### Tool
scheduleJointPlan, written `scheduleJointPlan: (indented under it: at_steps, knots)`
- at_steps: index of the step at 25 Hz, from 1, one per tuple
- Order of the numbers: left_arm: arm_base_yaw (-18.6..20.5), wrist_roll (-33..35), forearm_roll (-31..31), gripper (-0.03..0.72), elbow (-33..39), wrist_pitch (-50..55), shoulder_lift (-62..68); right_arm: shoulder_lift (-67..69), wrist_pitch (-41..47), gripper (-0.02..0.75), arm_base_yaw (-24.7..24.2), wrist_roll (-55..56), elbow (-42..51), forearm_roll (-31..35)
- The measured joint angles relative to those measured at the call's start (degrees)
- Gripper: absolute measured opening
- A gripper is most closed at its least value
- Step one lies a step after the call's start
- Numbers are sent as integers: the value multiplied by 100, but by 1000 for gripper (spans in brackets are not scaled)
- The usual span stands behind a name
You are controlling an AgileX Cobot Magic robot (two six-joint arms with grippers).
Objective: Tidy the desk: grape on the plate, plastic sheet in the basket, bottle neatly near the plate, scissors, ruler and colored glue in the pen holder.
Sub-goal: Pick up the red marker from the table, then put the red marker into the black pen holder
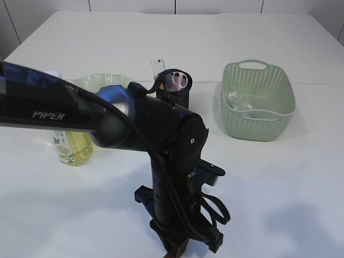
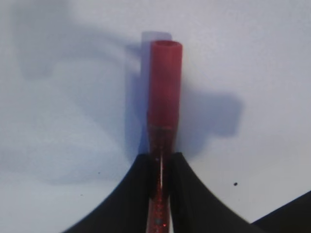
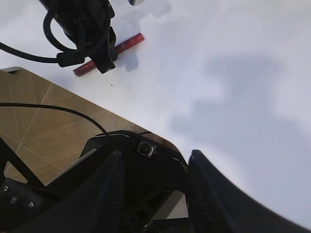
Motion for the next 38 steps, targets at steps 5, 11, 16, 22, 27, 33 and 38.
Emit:
scheduleJointPlan:
  at_steps: [5, 11, 16, 22, 27, 33, 38]
  knots:
    - [9, 0, -68, 85, 0, -17, 0, 0, 0, 344, 0, 0, 0, 0]
    - [9, 0, -81, 85, 0, 52, -160, 0, 0, 345, 0, 0, 0, 0]
    - [9, 0, -81, 85, 0, 181, -481, 0, 0, 344, 0, 0, 0, 0]
    - [9, -204, 14, 85, 35, 77, -1024, 0, 0, 344, 0, 0, 0, 0]
    - [9, -448, 300, 85, 720, -872, -1756, 0, 0, 345, 0, 0, 0, 0]
    - [9, -469, 601, 85, 1781, -2586, -2453, 0, 0, 344, 0, 0, 0, 0]
    - [9, -481, 920, 85, 2176, -3805, -2528, 0, 0, 344, 0, 0, 0, 0]
